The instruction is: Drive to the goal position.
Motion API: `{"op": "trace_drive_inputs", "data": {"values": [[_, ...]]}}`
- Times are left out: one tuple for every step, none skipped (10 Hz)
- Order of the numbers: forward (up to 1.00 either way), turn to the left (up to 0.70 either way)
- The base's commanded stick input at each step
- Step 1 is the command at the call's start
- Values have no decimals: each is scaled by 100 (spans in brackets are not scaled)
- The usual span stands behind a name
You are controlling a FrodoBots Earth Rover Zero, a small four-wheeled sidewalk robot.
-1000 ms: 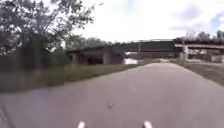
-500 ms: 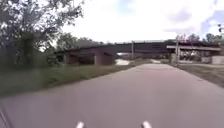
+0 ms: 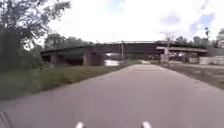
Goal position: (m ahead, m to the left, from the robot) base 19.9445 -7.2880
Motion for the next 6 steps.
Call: {"op": "trace_drive_inputs", "data": {"values": [[100,-27],[100,-27],[100,-27],[100,-27],[100,-27],[100,-27]]}}
